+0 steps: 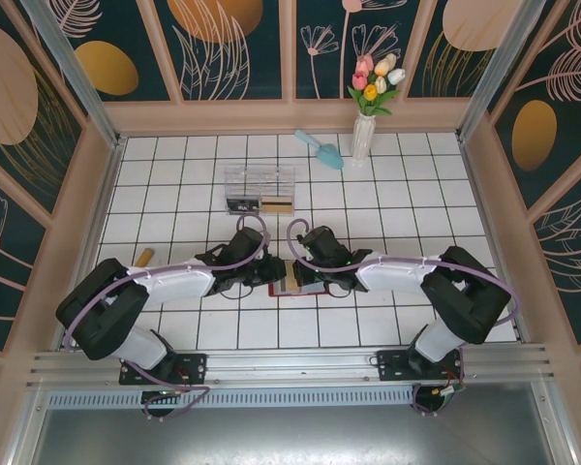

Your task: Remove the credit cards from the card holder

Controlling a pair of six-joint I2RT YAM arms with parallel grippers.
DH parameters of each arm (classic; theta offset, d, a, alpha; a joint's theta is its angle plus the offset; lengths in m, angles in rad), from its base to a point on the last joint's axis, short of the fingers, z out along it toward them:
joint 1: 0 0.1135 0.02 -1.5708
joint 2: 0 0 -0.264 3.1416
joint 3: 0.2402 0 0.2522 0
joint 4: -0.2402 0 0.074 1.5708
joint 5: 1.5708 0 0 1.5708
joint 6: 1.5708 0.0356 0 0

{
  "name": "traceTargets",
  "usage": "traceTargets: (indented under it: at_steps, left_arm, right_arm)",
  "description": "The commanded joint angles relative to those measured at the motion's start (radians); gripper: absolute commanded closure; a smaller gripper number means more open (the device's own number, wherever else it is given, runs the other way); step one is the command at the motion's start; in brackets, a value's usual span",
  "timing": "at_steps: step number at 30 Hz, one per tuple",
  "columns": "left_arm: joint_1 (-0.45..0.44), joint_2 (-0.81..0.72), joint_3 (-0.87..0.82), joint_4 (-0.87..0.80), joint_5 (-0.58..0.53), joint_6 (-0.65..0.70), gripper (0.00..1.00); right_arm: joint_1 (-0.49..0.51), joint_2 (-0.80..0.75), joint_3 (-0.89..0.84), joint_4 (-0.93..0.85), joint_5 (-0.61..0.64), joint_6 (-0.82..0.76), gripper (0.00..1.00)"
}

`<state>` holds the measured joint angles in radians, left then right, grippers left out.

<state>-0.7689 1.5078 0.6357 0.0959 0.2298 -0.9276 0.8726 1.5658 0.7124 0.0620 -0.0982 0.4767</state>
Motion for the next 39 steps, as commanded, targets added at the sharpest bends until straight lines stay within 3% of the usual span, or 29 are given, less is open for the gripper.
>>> traceTargets:
  at_steps: [1, 16, 24, 39]
  left_arm:
    - [-0.004, 0.019, 0.002, -0.024, -0.002, 0.015, 0.70]
    - [-0.003, 0.066, 0.002, 0.018, 0.061, 0.004, 0.70]
    - [-0.003, 0.048, 0.030, -0.088, -0.013, 0.033, 0.70]
    - [-0.003, 0.046, 0.043, -0.131, -0.054, 0.038, 0.70]
  right_arm:
    - [0.006, 0.041, 0.023, -0.017, 0.005, -0.008, 0.98]
    - [0.006, 0.065, -0.014, -0.017, 0.031, 0.016, 0.99]
    - [0.006, 0.063, -0.013, -0.014, 0.026, 0.014, 0.99]
    - [0.007, 0.069, -0.013, -0.008, 0.022, 0.014, 0.99]
